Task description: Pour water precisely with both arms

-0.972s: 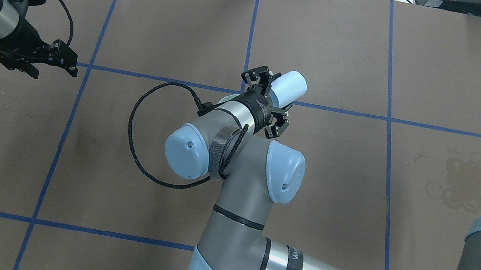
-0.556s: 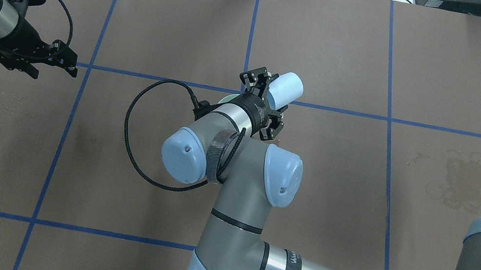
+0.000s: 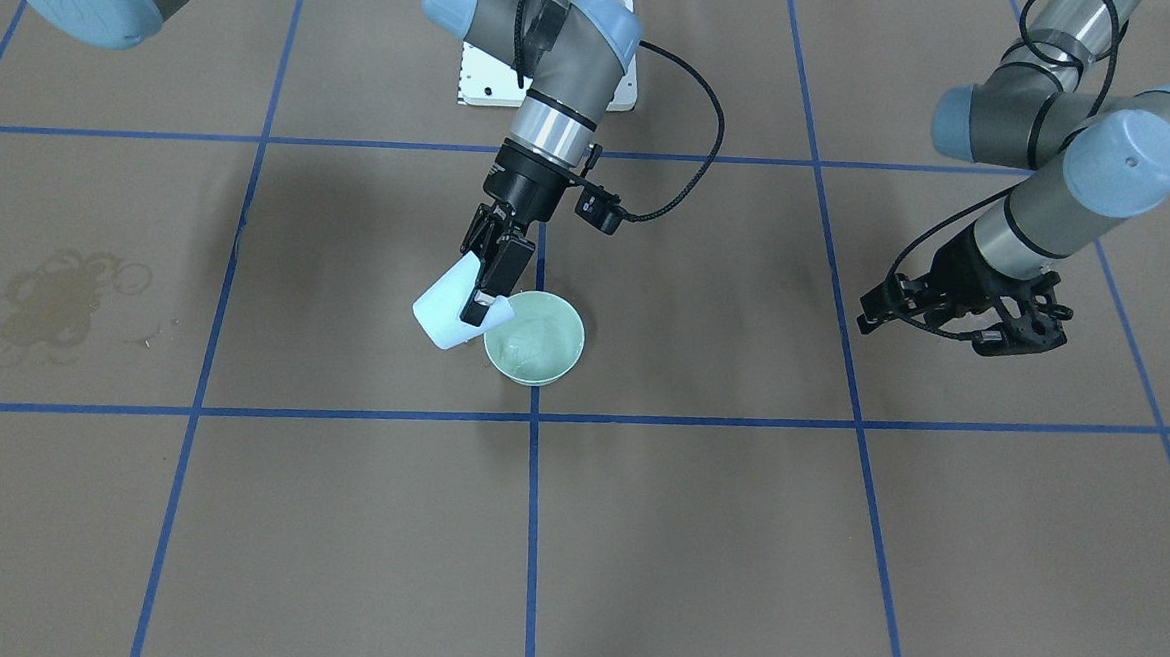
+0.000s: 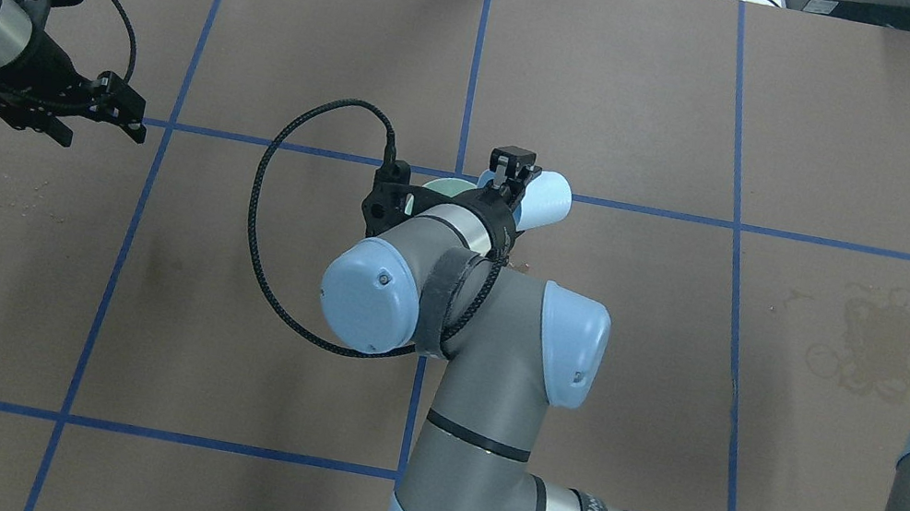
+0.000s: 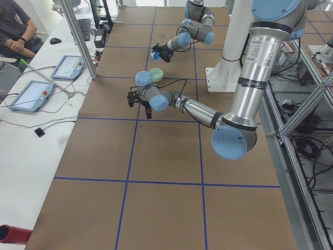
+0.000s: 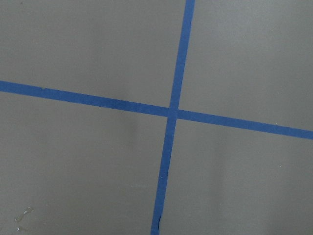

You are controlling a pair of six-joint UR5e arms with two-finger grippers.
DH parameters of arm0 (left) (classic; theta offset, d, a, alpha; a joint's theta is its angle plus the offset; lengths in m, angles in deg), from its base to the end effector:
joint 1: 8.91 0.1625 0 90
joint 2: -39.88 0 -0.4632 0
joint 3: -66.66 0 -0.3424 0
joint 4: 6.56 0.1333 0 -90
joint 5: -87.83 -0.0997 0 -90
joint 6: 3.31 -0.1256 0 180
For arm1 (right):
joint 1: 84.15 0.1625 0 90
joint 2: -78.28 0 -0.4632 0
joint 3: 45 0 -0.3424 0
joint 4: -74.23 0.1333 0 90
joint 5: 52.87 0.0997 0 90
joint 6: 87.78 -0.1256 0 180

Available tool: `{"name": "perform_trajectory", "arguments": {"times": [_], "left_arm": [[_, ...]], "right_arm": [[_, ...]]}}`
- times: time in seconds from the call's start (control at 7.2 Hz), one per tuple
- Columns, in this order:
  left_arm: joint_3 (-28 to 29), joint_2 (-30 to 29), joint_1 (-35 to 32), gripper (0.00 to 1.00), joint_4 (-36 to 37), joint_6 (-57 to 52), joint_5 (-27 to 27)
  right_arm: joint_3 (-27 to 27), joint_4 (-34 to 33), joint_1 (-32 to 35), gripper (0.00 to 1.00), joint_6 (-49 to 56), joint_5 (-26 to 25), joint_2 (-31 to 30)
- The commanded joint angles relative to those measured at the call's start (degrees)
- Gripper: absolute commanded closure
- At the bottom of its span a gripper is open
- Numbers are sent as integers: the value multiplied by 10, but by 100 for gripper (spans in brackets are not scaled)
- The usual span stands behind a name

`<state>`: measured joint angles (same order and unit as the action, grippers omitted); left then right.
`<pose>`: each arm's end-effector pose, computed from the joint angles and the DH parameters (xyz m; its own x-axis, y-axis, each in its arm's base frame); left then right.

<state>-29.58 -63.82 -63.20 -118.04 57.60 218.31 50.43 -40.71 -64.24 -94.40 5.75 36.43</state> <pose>0.2904 -0.4927 0.5014 0.5609 -0.1467 -0.8148 0.1079 0.9887 -0.1038 -0.5785 -0.4209 0.2423 0.6170 -0.6785 -0.3987 0.7591 0.3796 0.5288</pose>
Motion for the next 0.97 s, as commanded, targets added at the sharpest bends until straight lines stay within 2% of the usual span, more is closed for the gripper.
{"name": "perform_trajectory", "arguments": {"times": [0.0, 0.14, 0.28, 0.56, 0.69, 0.83], "left_arm": [[1, 0, -2, 1, 0, -1, 1], [1, 0, -2, 1, 0, -1, 0], [1, 0, -2, 1, 0, -1, 0], [1, -1, -2, 1, 0, -1, 0], [0, -1, -2, 1, 0, -1, 0], [-2, -1, -2, 1, 0, -1, 1]], "right_arm": [[55, 142, 38, 100, -214, 130, -91], [97, 215, 50, 100, -222, 139, -157], [132, 221, 65, 100, -227, 149, -194], [186, 223, 94, 100, -328, 186, -253], [202, 223, 108, 100, -368, 192, -272], [207, 224, 129, 100, -418, 226, -287]]}}
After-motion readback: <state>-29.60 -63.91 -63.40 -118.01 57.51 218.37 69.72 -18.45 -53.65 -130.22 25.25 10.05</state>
